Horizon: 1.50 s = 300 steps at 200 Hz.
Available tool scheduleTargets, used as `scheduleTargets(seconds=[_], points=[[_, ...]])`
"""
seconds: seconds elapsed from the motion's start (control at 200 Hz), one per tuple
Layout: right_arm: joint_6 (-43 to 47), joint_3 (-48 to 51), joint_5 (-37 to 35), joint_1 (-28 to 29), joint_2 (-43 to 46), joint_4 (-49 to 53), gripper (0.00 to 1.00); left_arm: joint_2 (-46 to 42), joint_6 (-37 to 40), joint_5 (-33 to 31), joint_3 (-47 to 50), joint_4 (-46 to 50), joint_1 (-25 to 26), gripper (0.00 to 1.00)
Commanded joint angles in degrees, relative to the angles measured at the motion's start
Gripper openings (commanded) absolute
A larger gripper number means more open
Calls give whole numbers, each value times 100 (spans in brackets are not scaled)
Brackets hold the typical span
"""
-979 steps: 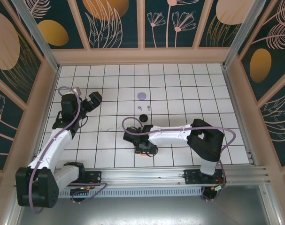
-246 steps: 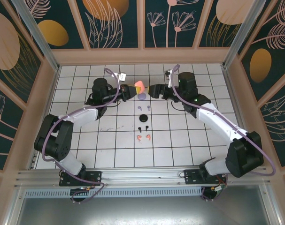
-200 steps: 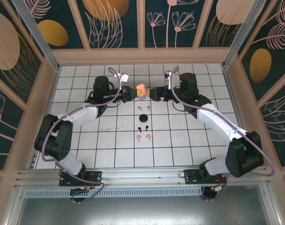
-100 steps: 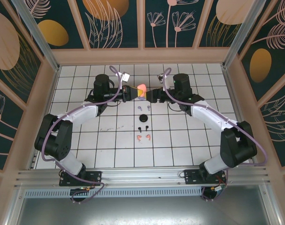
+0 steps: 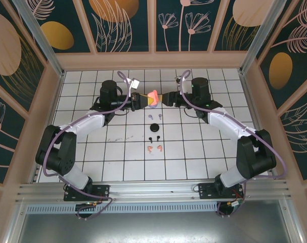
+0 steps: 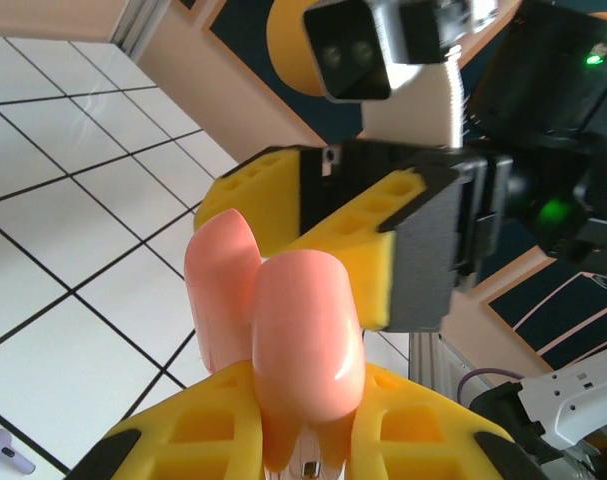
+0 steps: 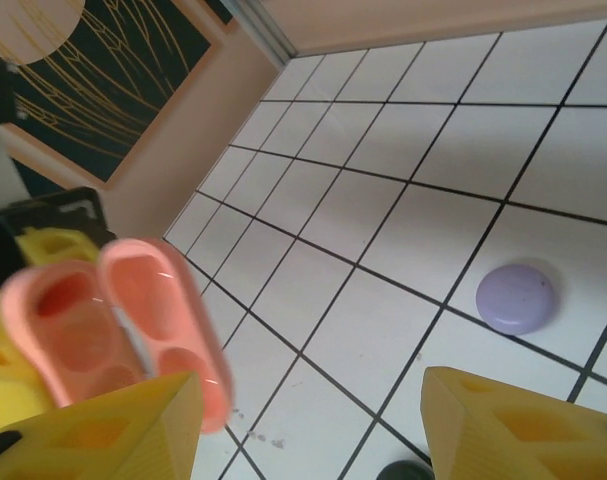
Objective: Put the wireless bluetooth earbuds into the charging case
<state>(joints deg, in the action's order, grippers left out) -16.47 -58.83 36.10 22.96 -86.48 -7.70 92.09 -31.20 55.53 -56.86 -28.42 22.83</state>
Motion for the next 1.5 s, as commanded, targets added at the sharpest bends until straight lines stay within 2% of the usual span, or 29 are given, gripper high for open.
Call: scheduleTargets(seconds=[0.0,0.215,0.521,0.831,1.496], points=[[-121,237,218,-12,406,-124,60,-227,110,147,79,-153,28,0],[-626,834,671,16,1051,-669,60,-262,-83,217,298,-461,29,0],[-1489,988,1057,112,712,-1873,55,-315,-518,299,452,-1151,29,0],[-1629,998,1023,133,524,-2168,48,-357,-824,319,523,-1567,42,0],[-1682,808,1339,152,214,-2301,42,-368,-836,292,489,-1561,99,0]])
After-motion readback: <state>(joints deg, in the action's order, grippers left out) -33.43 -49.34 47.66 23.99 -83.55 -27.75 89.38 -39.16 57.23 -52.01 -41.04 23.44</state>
